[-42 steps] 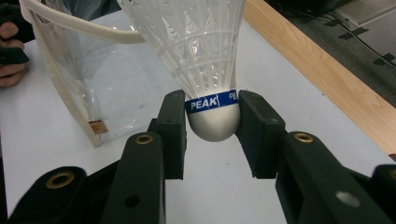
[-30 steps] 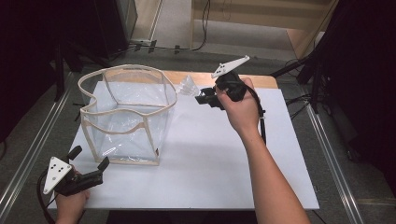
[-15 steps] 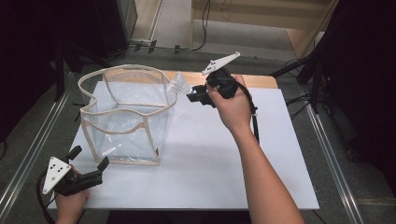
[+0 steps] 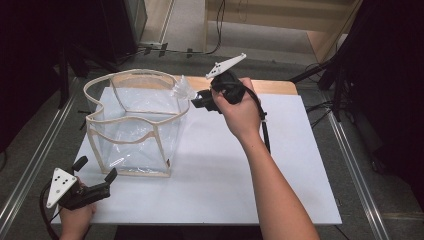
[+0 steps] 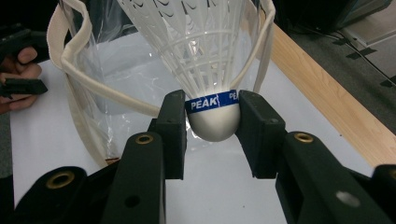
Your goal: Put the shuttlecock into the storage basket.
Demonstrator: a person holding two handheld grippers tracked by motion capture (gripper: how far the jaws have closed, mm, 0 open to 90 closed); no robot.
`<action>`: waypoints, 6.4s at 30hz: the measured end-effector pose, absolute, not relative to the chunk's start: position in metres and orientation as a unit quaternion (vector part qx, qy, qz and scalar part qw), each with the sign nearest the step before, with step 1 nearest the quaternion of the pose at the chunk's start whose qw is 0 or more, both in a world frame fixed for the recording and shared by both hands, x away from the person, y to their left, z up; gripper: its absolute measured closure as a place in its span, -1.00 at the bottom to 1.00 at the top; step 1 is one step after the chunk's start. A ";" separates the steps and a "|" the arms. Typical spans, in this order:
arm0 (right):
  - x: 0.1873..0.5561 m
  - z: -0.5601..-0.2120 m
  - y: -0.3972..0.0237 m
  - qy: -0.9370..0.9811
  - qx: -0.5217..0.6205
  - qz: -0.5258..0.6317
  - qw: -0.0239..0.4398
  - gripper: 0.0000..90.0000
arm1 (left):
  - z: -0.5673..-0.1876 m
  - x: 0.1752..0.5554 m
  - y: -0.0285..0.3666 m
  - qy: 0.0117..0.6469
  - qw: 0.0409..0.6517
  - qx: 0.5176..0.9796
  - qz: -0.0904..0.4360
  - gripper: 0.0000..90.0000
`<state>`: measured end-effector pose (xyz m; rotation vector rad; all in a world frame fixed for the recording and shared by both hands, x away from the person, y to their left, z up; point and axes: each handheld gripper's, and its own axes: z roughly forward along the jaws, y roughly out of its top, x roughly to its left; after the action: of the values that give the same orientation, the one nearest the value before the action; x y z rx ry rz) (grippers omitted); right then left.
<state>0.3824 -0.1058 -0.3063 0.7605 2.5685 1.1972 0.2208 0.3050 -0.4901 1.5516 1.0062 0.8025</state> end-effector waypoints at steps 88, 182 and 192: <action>0.338 -0.382 -0.170 0.846 0.293 0.429 0.123 -1.00 | -0.490 0.221 0.303 0.417 0.526 0.659 0.340 -1.00; 0.249 -0.481 -0.319 0.773 0.428 0.450 0.132 -1.00 | -0.491 0.219 0.297 0.408 0.510 0.672 0.349 -1.00; 0.240 -0.483 -0.333 0.767 0.436 0.450 0.140 -1.00 | -0.491 0.219 0.298 0.408 0.510 0.673 0.349 -1.00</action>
<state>0.2404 -0.3328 -0.4833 1.2593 2.2164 1.2988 0.2192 0.2976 -0.4911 1.6202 0.9814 0.8406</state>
